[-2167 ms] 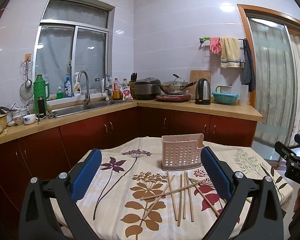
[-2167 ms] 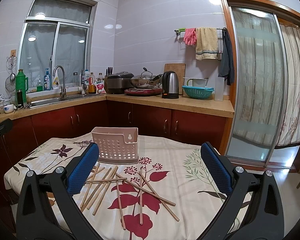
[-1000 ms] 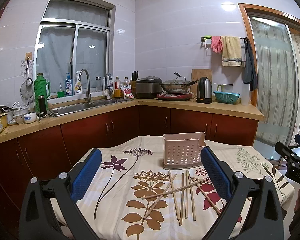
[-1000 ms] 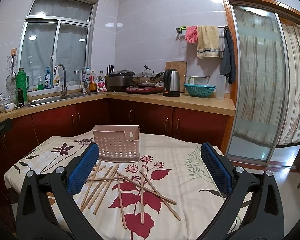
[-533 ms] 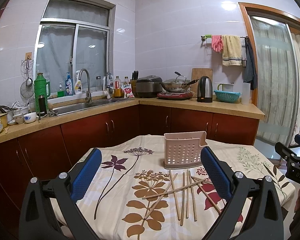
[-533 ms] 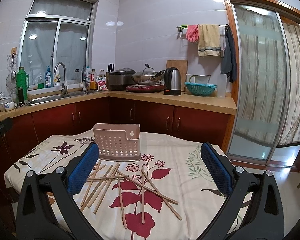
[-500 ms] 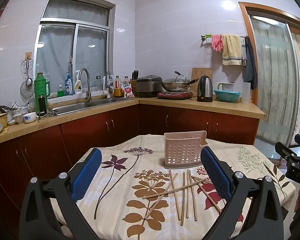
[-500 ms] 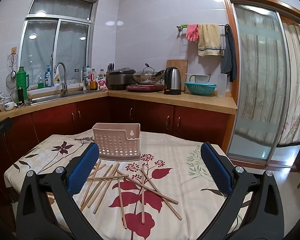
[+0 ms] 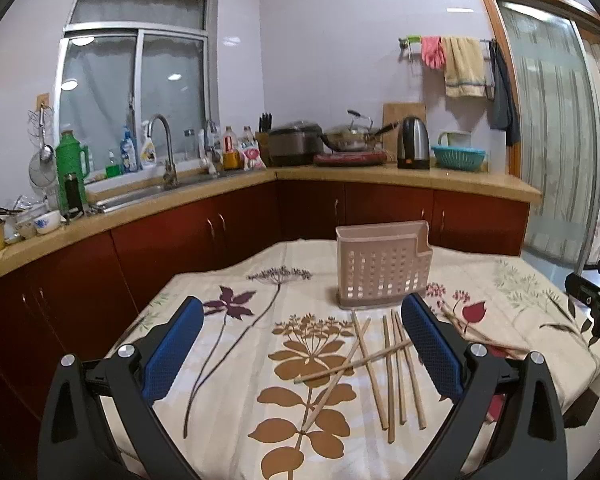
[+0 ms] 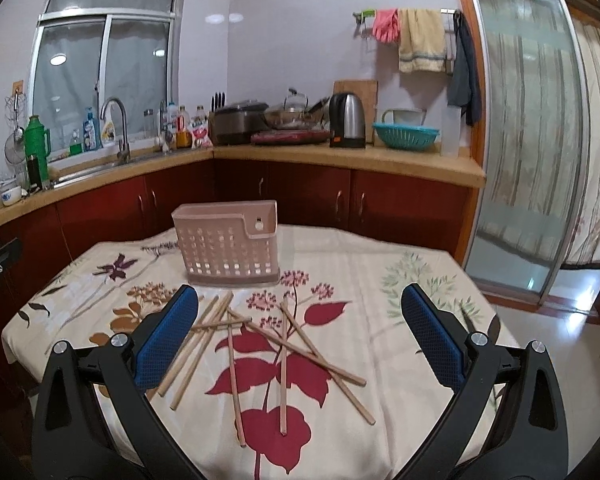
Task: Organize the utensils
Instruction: 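Lower the left tool onto a wooden chopstick and close on it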
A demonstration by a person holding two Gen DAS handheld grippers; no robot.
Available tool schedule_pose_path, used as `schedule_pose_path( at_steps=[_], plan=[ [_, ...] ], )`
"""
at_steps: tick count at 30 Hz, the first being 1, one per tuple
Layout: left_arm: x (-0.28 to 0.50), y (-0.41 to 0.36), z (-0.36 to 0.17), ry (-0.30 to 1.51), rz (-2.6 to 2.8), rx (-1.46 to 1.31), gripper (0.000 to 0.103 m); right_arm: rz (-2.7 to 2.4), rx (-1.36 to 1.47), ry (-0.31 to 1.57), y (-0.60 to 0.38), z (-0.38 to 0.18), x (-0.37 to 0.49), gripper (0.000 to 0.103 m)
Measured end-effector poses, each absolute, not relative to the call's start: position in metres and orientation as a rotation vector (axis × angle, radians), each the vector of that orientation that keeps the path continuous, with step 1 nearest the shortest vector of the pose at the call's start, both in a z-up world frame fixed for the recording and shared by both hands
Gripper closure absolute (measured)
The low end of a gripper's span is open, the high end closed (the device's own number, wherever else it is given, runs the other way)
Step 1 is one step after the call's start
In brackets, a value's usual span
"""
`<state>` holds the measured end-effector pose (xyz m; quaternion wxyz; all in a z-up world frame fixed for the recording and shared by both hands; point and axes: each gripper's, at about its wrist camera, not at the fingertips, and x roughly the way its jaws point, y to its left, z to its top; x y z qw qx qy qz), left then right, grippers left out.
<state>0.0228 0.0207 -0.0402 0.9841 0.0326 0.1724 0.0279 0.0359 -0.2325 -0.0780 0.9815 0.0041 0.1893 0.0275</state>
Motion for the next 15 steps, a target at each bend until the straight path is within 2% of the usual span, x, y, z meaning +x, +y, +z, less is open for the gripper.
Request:
schedule_pose_path(
  at_steps=[15],
  plan=[
    [0.096,0.041,-0.114,0.510,0.026,0.166,0.006,0.086,0.029,0.541,-0.230,-0.123,0.090,0.004]
  ],
)
